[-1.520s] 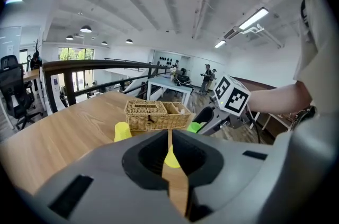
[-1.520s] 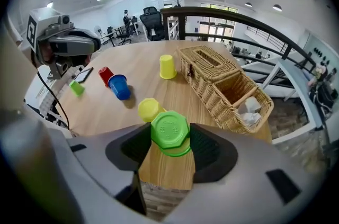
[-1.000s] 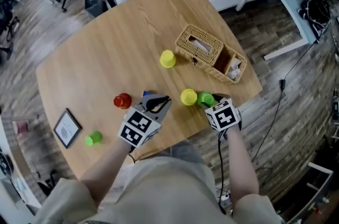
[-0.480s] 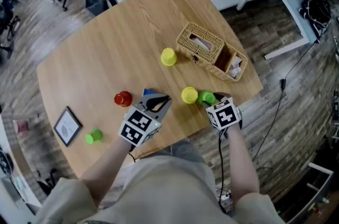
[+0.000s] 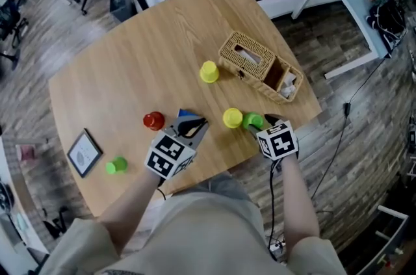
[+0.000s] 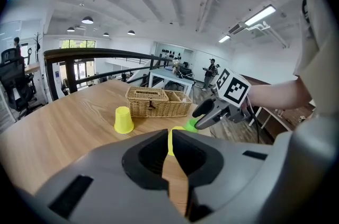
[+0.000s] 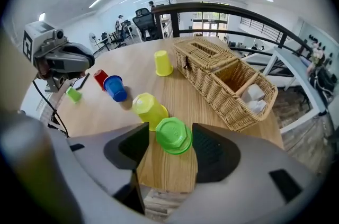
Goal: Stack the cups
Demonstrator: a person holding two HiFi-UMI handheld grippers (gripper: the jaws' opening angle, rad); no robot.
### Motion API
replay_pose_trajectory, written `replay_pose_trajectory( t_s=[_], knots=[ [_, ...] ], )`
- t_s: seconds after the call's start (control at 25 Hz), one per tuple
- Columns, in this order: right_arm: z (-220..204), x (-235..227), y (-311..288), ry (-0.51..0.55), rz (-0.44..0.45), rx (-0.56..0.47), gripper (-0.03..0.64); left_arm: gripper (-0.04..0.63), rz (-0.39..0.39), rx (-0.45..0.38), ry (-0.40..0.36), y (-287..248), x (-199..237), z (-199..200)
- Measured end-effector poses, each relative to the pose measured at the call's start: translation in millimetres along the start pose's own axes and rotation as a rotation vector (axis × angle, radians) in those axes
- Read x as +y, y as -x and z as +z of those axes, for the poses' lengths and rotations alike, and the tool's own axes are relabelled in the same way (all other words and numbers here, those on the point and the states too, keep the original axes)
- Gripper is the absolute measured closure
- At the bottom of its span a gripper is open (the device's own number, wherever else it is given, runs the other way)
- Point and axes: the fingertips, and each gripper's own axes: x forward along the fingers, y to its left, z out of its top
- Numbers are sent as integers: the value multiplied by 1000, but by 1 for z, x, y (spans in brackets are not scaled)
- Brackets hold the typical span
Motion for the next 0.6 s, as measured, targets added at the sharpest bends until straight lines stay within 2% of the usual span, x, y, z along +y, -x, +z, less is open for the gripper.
replay_pose_trajectory(
  t_s=[0.2,0.36,0.6],
  knots=[
    [27,6,43,17,-4,-112,350,552,43,-45,-5,20,3,17],
    [50,22,81,45,31,-200,372,552,80,-78,-17,41,4,30],
    [78,57,133,146,41,-311,405,552,147,-149,-20,84,2,42]
  ],
)
